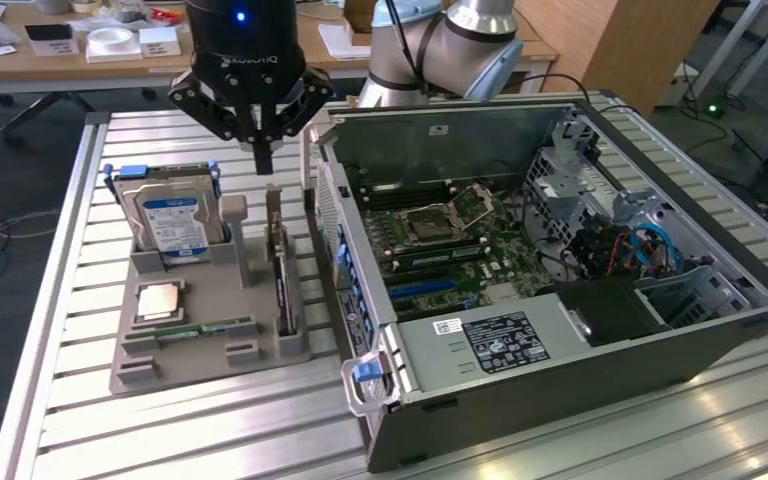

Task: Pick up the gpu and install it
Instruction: 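Reach for the gpu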

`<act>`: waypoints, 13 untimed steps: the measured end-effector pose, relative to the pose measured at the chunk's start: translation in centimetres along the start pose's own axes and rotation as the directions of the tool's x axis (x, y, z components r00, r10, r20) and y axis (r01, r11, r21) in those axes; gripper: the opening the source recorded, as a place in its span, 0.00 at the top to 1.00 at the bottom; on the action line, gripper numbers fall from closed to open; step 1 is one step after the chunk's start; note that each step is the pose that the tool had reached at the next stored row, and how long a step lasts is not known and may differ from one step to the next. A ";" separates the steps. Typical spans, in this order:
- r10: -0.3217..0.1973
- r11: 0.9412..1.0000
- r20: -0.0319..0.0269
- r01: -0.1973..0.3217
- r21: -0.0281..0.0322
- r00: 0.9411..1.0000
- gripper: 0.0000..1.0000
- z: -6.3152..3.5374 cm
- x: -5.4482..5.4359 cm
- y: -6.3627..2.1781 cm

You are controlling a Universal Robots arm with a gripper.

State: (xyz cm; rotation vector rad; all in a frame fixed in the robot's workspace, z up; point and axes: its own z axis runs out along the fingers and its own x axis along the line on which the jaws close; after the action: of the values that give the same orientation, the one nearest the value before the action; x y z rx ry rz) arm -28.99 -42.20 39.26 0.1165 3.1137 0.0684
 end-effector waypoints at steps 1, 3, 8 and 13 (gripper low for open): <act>0.000 1.000 0.000 0.000 0.000 1.000 0.89 -0.01 0.0 -0.17; 0.000 1.000 0.000 0.000 0.001 1.000 0.89 -0.02 0.0 -0.57; 0.000 1.000 0.000 0.000 0.003 1.000 0.89 -0.07 -0.1 -1.65; 0.000 1.000 0.000 0.000 0.003 1.000 0.89 -0.08 0.1 -1.99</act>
State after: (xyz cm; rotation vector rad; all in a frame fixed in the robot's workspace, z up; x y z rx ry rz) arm -29.22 -44.18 39.24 0.1167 3.1136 0.0635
